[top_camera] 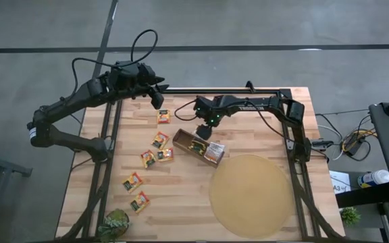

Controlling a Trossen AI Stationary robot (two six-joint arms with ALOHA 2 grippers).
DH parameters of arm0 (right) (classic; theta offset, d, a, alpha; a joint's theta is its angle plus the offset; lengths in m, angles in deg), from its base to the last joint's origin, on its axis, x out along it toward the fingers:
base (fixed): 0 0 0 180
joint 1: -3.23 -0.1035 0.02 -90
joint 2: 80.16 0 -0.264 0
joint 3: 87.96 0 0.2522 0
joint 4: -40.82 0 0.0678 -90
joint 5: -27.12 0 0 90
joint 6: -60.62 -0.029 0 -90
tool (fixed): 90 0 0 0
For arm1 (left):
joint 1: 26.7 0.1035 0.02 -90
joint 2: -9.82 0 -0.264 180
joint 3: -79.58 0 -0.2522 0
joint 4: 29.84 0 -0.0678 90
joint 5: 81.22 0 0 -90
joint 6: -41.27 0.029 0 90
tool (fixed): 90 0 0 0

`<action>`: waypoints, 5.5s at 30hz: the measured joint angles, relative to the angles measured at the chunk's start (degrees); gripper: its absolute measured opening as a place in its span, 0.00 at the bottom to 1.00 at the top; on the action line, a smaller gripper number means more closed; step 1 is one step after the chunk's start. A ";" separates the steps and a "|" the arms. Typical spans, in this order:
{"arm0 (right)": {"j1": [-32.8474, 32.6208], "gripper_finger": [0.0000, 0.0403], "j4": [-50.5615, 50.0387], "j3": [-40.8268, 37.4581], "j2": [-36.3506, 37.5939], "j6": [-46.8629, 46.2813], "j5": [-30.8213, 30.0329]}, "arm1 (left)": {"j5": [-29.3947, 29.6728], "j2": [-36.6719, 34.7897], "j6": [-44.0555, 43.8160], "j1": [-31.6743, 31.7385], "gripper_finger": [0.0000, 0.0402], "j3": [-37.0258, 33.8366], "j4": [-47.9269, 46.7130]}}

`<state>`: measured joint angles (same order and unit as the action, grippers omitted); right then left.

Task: Pick & Place Tea
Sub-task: Put the yellow tea bag into the middle section of the wooden organizer

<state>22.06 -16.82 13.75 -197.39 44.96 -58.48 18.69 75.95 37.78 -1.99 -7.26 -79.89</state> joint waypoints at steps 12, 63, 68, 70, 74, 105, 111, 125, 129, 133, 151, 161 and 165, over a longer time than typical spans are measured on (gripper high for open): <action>-0.20 0.64 -7.99 8.59 -0.04 5.06 0.13 | 0.00 0.02 -0.74 0.00 0.38 -0.01 0.02; -1.32 0.05 -10.55 14.84 -16.13 14.38 -1.00 | 0.68 0.09 -1.68 0.04 0.38 0.00 0.58; -0.46 0.02 -12.61 16.76 -15.98 14.59 -3.00 | 0.68 0.09 -1.69 0.04 0.38 0.00 0.74; 0.03 0.02 -14.29 17.85 -15.71 15.02 -4.32 | 0.68 0.09 -1.70 0.04 0.38 0.00 0.74; 0.93 0.02 -16.06 20.02 -13.91 15.87 -5.88 | 0.68 0.09 -1.70 0.02 0.38 0.00 0.74; -10.18 0.02 -11.64 25.46 10.25 48.89 -35.38 | -10.44 4.66 -14.47 -0.25 0.53 0.00 3.16; -11.38 0.02 -8.85 25.33 10.14 49.37 -39.12 | -11.10 7.55 -15.71 -1.19 0.54 0.00 4.07; -13.03 0.02 -2.03 25.30 10.37 54.68 -40.68 | -16.95 9.33 -19.34 -1.53 0.54 0.00 7.99; -13.25 0.02 -1.60 25.30 10.38 54.82 -40.65 | -17.54 9.33 -19.54 -1.53 0.53 0.00 8.39; -13.25 0.02 -1.56 25.30 10.40 54.80 -40.65 | -18.04 9.34 -19.33 -1.56 0.43 0.00 8.88; -13.39 0.14 -4.81 32.25 10.64 47.15 -36.12 | -18.19 9.12 -17.40 -1.66 0.01 0.09 10.85; -9.57 0.49 -18.08 46.60 10.97 24.70 -16.42 | -23.57 8.75 -11.72 -1.66 0.00 0.07 10.86; -4.85 0.59 -20.16 46.59 11.93 15.32 1.19 | -29.34 8.72 -8.54 -1.66 0.00 0.02 12.36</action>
<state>17.21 -36.98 60.34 -185.47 60.27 -57.29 -10.64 84.66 29.24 -3.66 -7.24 -67.53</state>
